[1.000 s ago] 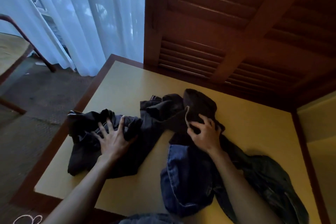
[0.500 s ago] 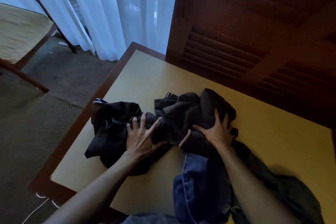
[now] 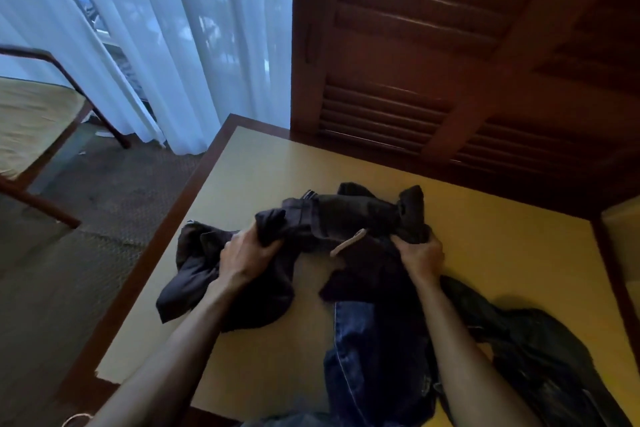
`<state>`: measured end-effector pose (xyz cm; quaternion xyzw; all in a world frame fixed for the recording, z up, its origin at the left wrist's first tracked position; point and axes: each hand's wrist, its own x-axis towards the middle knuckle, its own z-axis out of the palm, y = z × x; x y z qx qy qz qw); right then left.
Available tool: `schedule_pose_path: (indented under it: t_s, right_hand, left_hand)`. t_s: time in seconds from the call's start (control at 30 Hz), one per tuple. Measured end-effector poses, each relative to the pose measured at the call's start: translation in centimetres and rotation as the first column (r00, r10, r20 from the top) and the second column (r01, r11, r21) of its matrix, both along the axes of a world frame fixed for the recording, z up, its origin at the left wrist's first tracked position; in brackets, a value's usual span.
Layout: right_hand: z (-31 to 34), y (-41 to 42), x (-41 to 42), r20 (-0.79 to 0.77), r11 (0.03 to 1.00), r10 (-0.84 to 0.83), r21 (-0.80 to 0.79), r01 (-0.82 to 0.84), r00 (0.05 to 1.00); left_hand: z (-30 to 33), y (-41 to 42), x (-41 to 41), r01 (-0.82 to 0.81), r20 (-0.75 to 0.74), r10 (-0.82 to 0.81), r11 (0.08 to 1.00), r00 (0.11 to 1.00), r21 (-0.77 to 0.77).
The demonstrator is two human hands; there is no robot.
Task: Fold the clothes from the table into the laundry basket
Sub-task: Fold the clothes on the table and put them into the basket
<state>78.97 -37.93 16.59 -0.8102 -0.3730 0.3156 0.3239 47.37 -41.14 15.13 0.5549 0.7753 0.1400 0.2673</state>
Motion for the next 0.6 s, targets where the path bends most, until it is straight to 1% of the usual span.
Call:
schedule_pose_path:
  t_s: [0.07,0.17,0.23,0.3,0.37,0.43,0.53,0.6]
  right_hand:
    - [2.1,-1.9,1.2,-0.052,0.988,-0.119,0.092,0.123,0.992]
    - [5.6,-4.7,2.9,-0.119,0.945,-0.201,0.237,0.225,0.972]
    - [7.7,-6.7,4.0,-0.137,0.91,-0.23,0.32,0.263,0.963]
    - [9.6,-8.7,4.9,-0.124,0.873,-0.269,0.386,0.296,0.955]
    - [10.6,-10.8,5.9,-0.107,0.84,-0.306,0.437,0.321,0.946]
    - [11.6,-13.4,6.9,-0.101,0.81,-0.341,0.473,0.347,0.935]
    - [12.7,-18.0,8.6,-0.162,0.762,-0.385,0.5,0.412,0.909]
    - [13.1,-21.4,10.1,-0.226,0.73,-0.415,0.496,0.471,0.881]
  left_hand:
    - [1.8,-1.0,0.0,-0.086,0.158,0.08,0.996,0.984,0.032]
    - [5.4,-1.8,1.2,-0.182,0.389,0.128,0.978,0.912,0.105]
    - [8.3,-2.4,3.1,-0.196,0.534,0.091,0.97,0.841,0.143]
    - [11.1,-3.3,6.0,-0.156,0.622,0.001,0.968,0.783,0.194]
    - [13.4,-4.5,9.8,-0.078,0.671,-0.122,0.962,0.731,0.261]
    - [14.7,-6.1,14.1,0.012,0.663,-0.233,0.948,0.711,0.319]
    - [15.7,-8.8,20.3,0.163,0.604,-0.365,0.918,0.709,0.363]
    - [16.4,-11.0,23.6,0.248,0.623,-0.427,0.901,0.655,0.357]
